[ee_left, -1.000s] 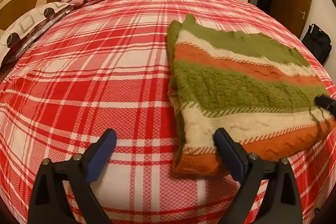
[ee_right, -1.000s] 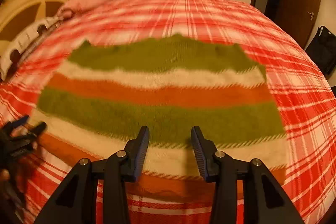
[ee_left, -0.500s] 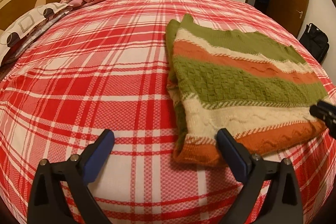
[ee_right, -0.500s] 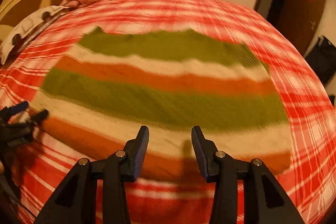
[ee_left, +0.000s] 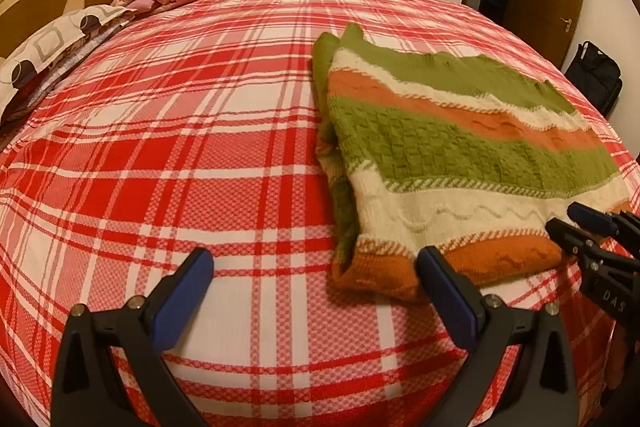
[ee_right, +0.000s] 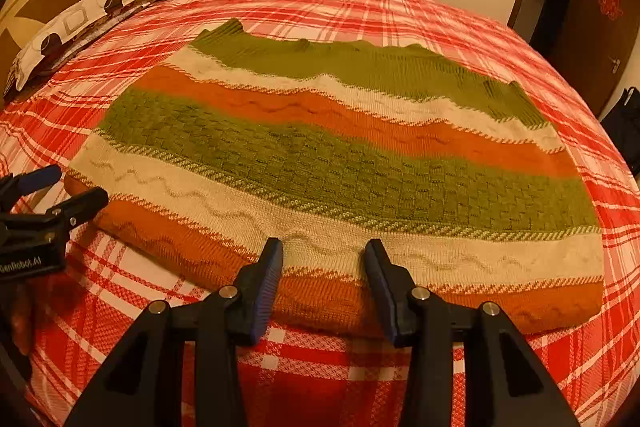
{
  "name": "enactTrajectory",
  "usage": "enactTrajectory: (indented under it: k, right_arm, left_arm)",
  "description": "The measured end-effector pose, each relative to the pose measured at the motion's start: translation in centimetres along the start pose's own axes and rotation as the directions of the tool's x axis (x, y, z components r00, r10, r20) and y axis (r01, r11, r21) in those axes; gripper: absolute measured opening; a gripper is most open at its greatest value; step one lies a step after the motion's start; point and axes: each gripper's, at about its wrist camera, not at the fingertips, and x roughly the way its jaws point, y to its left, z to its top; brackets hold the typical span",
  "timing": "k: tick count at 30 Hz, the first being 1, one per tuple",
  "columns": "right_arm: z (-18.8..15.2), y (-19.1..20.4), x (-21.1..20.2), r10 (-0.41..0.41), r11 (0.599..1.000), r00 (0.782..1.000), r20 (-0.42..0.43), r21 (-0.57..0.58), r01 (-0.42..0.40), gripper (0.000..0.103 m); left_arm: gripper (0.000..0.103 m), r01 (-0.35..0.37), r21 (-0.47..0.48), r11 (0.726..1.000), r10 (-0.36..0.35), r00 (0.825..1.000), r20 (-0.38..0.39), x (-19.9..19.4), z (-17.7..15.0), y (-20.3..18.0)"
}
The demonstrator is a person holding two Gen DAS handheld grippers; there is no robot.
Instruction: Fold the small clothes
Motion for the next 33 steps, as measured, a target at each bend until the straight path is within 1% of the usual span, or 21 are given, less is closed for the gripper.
enactTrajectory:
  k: [3,7,9,13,15,17,19,21,26,30,33]
  right_arm:
    - [0.0,0.3,0.0,-0.009,1.0,1.0,-0.014,-0.013,0.009,0.044]
    - [-0.4,0.5,-0.7,-0.02,0.999,1.0,-0.016,-0.042,0.02,0.044]
    - [-0.6,0.5,-1.1,-0.017,0.999,1.0,-0.017,-0.047,0.016,0.044]
    - [-1.5,0.9,-2.0,-0.037,0.995,0.999,0.015,-0.091,0.038,0.047]
    - [-1.6,1.2,-2.5,-0.039,0.993,0.999,0.013,-0.108,0.041,0.049]
    - [-1.8,1.7,-2.8,-0.026,0.99,1.0,0.0,-0.136,0.026,0.051]
    - [-2.1,2.4,-3.4,-0.02,0.985,1.0,0.012,-0.17,0.021,0.053]
    - [-2.1,3.6,-4.1,-0.023,0.976,0.999,0.045,-0.214,0.032,0.053]
    - [-1.0,6.6,-5.2,0.003,0.959,0.991,0.131,-0.281,0.034,0.053]
    - [-0.5,9.2,-4.6,0.033,0.945,0.99,0.139,-0.327,0.014,0.055]
    - [-0.4,11.1,-4.4,0.052,0.933,0.988,0.148,-0.361,0.004,0.055]
  left_arm:
    - [0.103,0.007,-0.001,1.0,-0.007,1.0,0.003,-0.2,-0.3,0.1]
    - [0.103,0.035,-0.005,0.999,-0.035,0.999,0.013,-1.0,-0.8,0.6]
    - [0.103,0.038,0.004,0.999,-0.038,0.999,0.0,-1.4,-1.1,0.8]
    - [0.103,0.039,0.026,0.999,-0.038,0.999,-0.004,-2.0,-1.6,1.4]
    - [0.103,0.041,0.018,0.999,-0.041,0.999,-0.01,-2.1,-1.7,1.9]
    - [0.103,0.035,0.028,0.999,-0.034,0.999,-0.024,-2.0,-1.7,2.4]
    - [0.103,0.021,0.039,0.999,-0.02,0.999,-0.027,-2.0,-1.7,2.7]
    - [0.103,0.013,0.044,0.999,-0.011,0.999,-0.037,-2.0,-1.5,3.1]
    - [0.103,0.012,0.019,1.0,-0.011,0.999,-0.03,-2.4,-1.1,4.8]
    - [0.103,-0.022,0.027,0.999,0.023,0.999,-0.049,-2.2,-0.9,5.7]
    - [0.103,-0.027,0.035,0.999,0.028,0.999,-0.045,-2.4,-0.5,6.8]
